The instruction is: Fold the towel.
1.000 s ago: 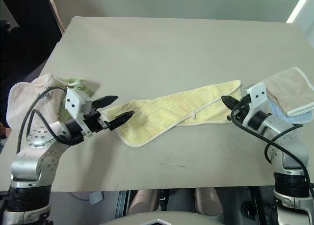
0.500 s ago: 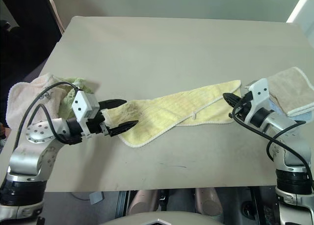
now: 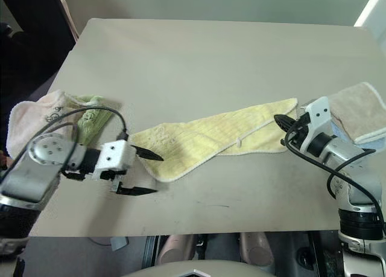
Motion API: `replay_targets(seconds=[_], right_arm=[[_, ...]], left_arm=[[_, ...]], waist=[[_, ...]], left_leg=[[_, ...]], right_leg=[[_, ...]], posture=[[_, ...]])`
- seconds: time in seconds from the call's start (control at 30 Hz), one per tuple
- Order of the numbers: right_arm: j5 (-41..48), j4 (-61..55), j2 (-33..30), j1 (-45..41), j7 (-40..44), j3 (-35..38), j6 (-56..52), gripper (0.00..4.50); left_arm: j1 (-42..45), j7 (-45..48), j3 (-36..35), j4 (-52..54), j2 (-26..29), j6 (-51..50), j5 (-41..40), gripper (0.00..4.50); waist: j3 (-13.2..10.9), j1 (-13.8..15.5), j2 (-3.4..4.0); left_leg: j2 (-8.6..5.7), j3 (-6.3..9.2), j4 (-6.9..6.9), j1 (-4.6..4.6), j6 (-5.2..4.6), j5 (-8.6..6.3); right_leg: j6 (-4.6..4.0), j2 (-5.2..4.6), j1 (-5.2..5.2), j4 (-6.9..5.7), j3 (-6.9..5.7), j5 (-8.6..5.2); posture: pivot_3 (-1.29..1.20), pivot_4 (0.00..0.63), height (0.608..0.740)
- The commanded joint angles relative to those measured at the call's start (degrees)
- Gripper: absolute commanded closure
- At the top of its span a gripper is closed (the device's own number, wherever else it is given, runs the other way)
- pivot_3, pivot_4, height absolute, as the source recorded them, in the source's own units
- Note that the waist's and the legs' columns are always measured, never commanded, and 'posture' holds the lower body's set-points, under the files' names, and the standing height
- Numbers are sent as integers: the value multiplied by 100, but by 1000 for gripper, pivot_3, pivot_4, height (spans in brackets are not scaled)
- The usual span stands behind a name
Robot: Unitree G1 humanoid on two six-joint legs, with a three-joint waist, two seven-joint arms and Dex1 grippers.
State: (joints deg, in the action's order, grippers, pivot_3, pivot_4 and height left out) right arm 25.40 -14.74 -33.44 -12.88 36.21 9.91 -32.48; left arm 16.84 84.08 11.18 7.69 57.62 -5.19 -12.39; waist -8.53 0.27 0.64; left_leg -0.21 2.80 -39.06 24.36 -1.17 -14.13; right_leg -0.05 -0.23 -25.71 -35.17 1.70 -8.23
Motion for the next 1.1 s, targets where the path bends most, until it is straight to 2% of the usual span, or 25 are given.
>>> replay_targets(seconds=[0.03,0.2,0.3,0.47,0.57,0.7,0.87,1.0,1.1], right_arm=[[52,-308,-1,54,-114,107,-21,4500],[78,-400,20,101,-185,103,-60,4500],[97,-434,29,133,-203,112,-74,4500],[117,-439,8,132,-179,132,-101,4500],[116,-426,-7,113,-156,130,-108,4500],[103,-367,-20,47,-114,100,-91,4500],[82,-315,-19,-1,-75,74,-59,4500],[-6,-240,-68,-88,-14,15,27,4500],[-821,80,-421,-300,82,-434,716,4500]], left_arm=[[189,204,383,-234,-29,579,511,27],[475,-17,625,-732,-261,1097,974,27],[592,-128,651,-910,-391,1197,1069,584],[623,-157,589,-1014,-456,1204,1017,2126],[647,-193,552,-1060,-479,1189,1009,3115],[751,-336,468,-1250,-510,1172,1037,4438],[758,-414,402,-1345,-486,1224,1030,4482],[725,-482,254,-1298,-441,1138,914,4482],[707,-470,97,-1204,-386,964,730,4482]], waist=[[0,-10,0],[18,-5,29],[43,17,70],[53,56,96],[53,54,96],[53,25,95],[56,15,100],[56,18,99],[55,-5,98]], left_leg=[[0,-2,0,6,-1,-1],[0,-4,-1,17,-3,1],[-1,-6,-2,14,-17,12],[-5,-6,-2,8,-23,16],[-5,-5,-2,5,36,-16],[-4,-6,-2,0,44,-7],[-3,-5,2,-6,-20,41],[-3,-3,4,-3,-21,41],[-3,-4,3,9,-19,40]], right_leg=[[0,0,-5,-2,0,0],[-1,-3,-22,-16,0,1],[2,-9,-11,-18,-1,3],[5,-19,8,-18,1,19],[31,-19,16,-18,2,4],[33,-17,18,-22,2,8],[49,-14,17,-28,1,0],[50,-14,15,-27,1,-3],[50,-13,1,-25,1,-3]], posture=[[0,150,735],[0,150,735],[0,150,735],[0,150,735],[0,150,735],[0,150,735],[0,150,735],[0,150,735],[0,150,735]])
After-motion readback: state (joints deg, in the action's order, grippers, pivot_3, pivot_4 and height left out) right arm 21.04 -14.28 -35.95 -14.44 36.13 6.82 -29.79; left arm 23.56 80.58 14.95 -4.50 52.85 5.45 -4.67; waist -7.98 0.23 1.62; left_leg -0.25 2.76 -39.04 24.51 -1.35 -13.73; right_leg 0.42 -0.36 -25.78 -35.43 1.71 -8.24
